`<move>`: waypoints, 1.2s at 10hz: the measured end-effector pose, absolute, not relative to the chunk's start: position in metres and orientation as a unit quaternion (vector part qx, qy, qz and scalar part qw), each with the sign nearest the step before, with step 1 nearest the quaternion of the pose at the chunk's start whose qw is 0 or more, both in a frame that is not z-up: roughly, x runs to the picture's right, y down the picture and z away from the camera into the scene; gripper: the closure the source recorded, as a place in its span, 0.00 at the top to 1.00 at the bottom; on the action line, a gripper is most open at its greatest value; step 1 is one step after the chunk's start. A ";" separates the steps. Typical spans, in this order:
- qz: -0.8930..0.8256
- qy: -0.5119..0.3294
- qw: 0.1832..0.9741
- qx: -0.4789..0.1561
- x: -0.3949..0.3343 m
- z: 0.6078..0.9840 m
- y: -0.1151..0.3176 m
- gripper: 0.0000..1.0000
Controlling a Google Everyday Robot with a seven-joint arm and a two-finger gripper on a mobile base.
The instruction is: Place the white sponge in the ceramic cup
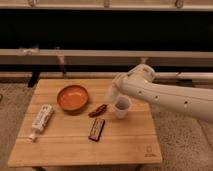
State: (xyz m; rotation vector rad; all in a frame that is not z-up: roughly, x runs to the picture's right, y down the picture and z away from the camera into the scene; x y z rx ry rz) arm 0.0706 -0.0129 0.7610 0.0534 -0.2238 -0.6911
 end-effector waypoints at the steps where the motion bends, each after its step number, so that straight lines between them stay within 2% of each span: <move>1: -0.330 -0.103 0.938 0.024 0.076 0.764 -0.012 0.00; 8: -0.280 -0.043 0.959 0.002 0.121 0.780 0.003 0.01; 12: -0.262 -0.018 0.965 0.001 0.132 0.781 0.010 0.38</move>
